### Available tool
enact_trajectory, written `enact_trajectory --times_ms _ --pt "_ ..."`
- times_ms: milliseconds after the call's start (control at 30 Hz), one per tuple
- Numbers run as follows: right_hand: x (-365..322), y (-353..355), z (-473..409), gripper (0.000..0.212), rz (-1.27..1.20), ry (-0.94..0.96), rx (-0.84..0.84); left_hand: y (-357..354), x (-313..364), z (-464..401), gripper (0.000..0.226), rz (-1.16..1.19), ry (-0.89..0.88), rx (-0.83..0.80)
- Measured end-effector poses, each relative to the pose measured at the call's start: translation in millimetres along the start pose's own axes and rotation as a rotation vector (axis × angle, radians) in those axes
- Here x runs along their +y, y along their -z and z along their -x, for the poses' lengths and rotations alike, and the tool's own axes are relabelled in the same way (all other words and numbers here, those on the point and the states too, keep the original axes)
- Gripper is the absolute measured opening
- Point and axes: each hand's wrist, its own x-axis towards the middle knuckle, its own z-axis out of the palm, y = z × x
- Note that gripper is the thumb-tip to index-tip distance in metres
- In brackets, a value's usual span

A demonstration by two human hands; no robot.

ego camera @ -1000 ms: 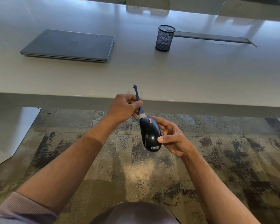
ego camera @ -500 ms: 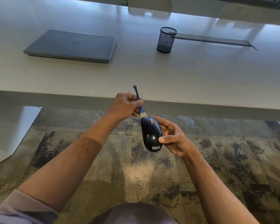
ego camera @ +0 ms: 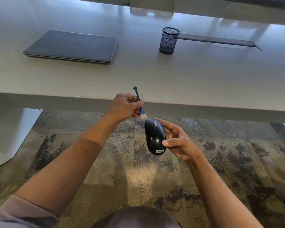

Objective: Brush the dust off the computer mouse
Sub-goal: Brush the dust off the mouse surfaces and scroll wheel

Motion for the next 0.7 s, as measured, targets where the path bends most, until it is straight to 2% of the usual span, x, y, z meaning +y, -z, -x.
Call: enact_trajectory --times_ms 400,567,700 --pt "-0.7 4.8 3.3 0.088 -0.022 0.018 0.051 3.0 3.5 5.0 0.014 -0.073 0.024 -0.168" --pt "-1.5 2.8 0.8 0.086 -0.001 0.008 0.021 3.7 3.1 0.3 0.013 0.004 0.011 -0.033" --pt "-1.9 -2.0 -1.9 0.084 0.013 0.007 0.006 -4.3 4.5 -0.7 0.013 0.001 -0.002 -0.045"
